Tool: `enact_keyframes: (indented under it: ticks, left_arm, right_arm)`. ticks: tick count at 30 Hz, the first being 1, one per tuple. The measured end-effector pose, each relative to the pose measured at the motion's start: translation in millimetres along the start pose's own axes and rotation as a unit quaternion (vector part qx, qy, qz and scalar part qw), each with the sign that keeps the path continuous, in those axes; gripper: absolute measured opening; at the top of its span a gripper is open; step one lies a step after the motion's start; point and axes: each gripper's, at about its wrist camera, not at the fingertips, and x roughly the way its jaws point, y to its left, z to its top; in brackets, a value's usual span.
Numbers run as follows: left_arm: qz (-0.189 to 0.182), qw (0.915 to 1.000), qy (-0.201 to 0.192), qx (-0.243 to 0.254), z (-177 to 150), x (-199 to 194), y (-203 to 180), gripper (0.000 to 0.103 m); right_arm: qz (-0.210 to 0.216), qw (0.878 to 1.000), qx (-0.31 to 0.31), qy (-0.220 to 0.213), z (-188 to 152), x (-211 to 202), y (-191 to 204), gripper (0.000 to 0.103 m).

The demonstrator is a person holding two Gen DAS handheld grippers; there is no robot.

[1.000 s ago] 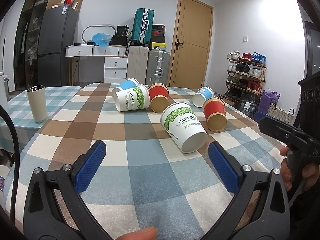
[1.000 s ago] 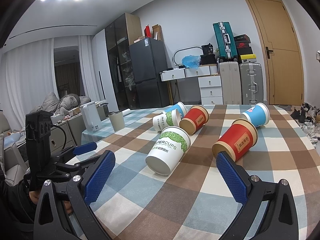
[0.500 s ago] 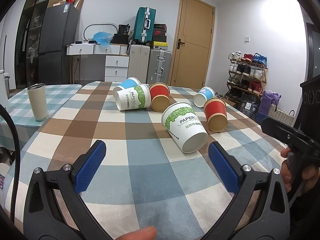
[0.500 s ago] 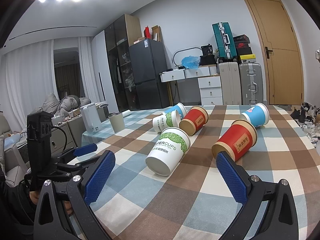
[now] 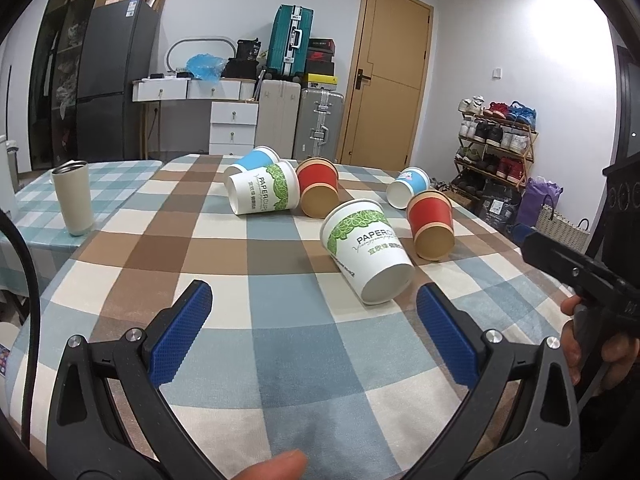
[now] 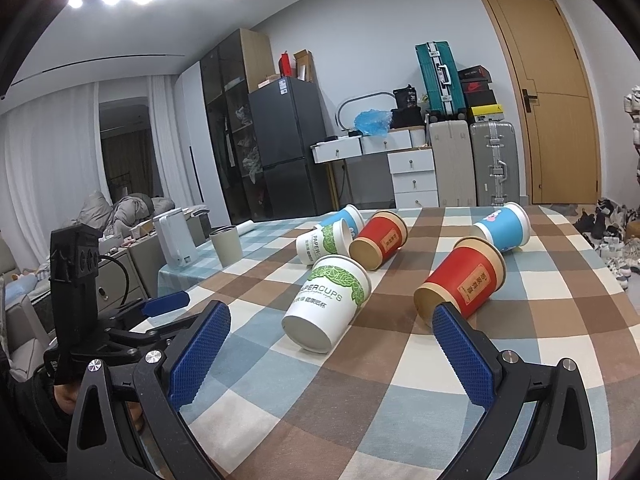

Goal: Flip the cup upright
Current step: 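Move the left tool to the white leaf-print cup and close on its body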

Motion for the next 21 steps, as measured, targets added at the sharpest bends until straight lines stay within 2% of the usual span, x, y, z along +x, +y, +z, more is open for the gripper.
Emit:
enact_keyframes:
  ticks: [14, 21]
  left_arm:
    - [0.001, 0.9984, 0.055, -0.011, 25.2, 31.8, -21.3, 0.102]
    - [0.01, 0.9954, 0.094, -0.01, 35.8, 65.5, -39.4, 0.102]
  right_arm:
    - [-0.056, 0.998, 0.016, 0.018, 7.5, 1.5, -15.2, 0.103]
    - [-0.077, 0.996, 0.036, 0.025, 7.2, 1.5, -29.3, 0.103]
